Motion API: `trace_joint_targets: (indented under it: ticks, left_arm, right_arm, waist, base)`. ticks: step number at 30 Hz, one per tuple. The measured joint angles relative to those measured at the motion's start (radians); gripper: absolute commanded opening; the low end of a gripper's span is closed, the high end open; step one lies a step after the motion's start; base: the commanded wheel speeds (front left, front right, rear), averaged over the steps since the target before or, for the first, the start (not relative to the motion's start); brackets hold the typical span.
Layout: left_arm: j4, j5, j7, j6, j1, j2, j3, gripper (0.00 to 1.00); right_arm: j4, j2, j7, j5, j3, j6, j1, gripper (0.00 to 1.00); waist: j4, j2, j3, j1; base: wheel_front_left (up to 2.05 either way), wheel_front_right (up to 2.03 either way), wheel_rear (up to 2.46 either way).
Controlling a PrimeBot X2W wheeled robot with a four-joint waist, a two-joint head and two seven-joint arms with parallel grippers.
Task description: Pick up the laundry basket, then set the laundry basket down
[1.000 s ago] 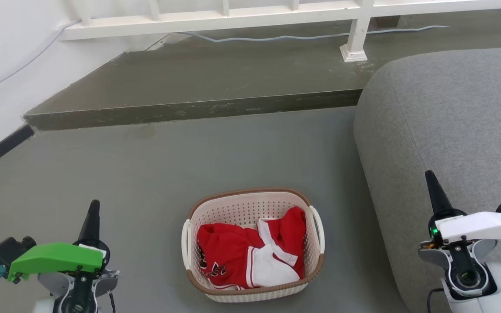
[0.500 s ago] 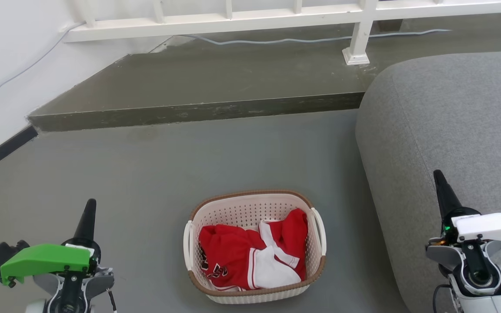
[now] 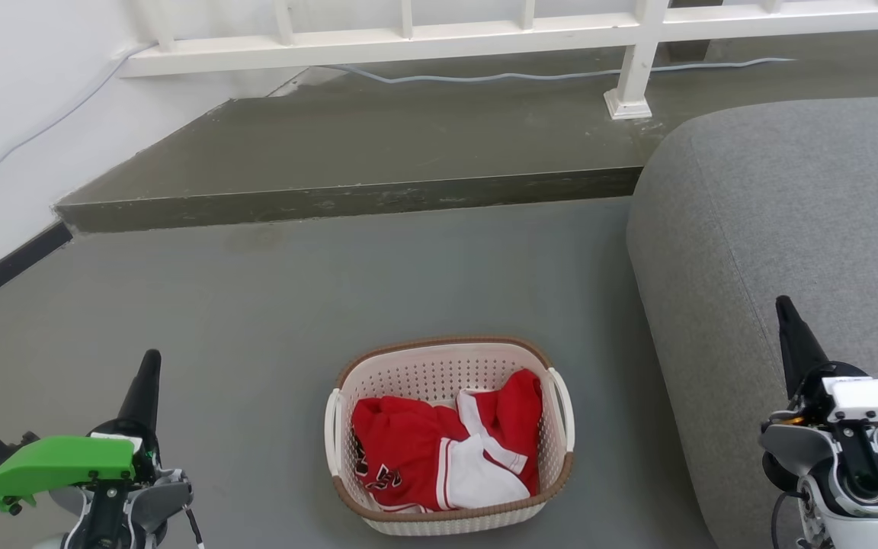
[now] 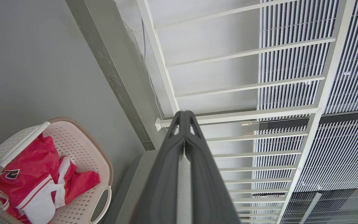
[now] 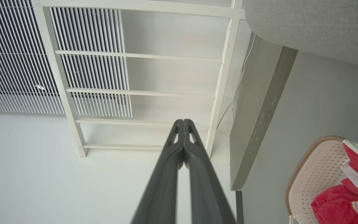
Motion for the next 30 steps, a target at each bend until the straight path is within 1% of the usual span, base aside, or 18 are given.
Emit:
trace_joint_targets:
  ticks: [10,30]
  left_arm:
    - [-0.013,-0.098,0.030,-0.002,0.009,0.000,0.022,0.00]
    - [-0.015,-0.105,0.030,-0.003,0.009,0.000,0.022,0.00]
  right_arm:
    - [-0.001,0.000,0.026,0.107,-0.026,0.001,0.000,0.00]
    - [-0.002,0.001,0.029,0.108,-0.029,0.001,0.000,0.00]
  waist:
    - [0.005,0.0000,-0.005,0.0000]
    - [0.005,0.0000,-0.005,0.0000]
  base:
    - [0.00,0.00,0.00]
    - [0.00,0.00,0.00]
